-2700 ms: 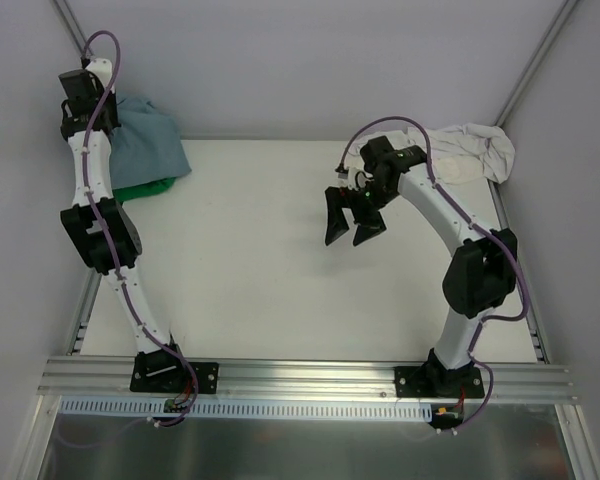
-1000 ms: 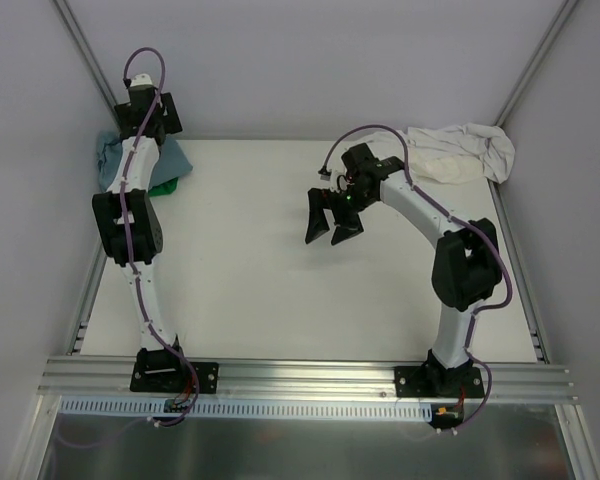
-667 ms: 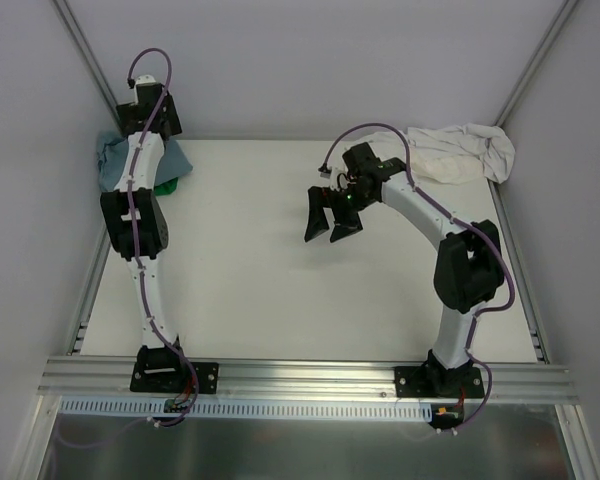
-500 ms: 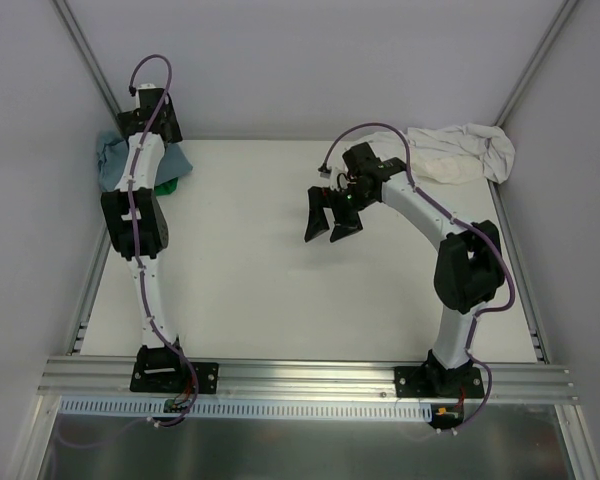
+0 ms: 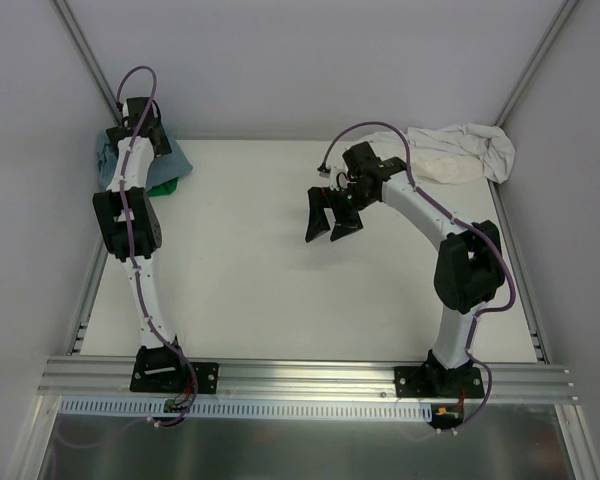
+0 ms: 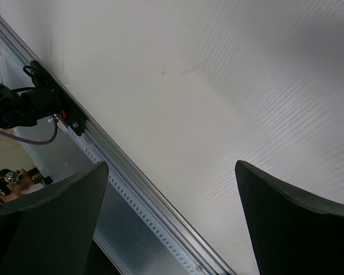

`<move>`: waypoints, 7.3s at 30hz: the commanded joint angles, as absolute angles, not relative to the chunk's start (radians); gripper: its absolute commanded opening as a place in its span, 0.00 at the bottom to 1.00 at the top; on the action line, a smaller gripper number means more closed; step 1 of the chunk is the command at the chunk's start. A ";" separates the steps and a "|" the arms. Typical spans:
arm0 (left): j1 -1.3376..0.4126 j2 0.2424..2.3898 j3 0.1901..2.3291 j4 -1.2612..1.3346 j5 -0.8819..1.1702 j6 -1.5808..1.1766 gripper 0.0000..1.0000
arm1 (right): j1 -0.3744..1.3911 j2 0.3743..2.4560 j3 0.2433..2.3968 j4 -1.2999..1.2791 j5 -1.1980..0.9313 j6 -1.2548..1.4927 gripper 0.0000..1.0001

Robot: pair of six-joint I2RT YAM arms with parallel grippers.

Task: Fold and stack the t-shirts
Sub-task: Put the neatly folded tshirt into the corner of the board with the left arm

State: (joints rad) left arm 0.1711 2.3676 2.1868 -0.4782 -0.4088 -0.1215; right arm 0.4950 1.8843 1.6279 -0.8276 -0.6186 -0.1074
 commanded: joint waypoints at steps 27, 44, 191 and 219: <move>0.322 2.533 2.381 -0.926 -0.117 -0.408 0.99 | 0.472 1.898 1.810 -0.924 -0.643 -0.127 1.00; 0.367 2.585 2.381 -1.066 0.239 -0.410 0.99 | 0.443 1.841 1.792 -0.848 -0.650 -0.077 1.00; 0.514 2.203 1.795 0.005 0.216 -0.083 0.89 | 0.551 1.914 2.149 -1.238 -0.520 -0.035 0.99; 0.382 2.304 2.112 -0.055 0.063 0.017 0.00 | 0.551 1.996 2.226 -1.347 -0.569 -0.090 1.00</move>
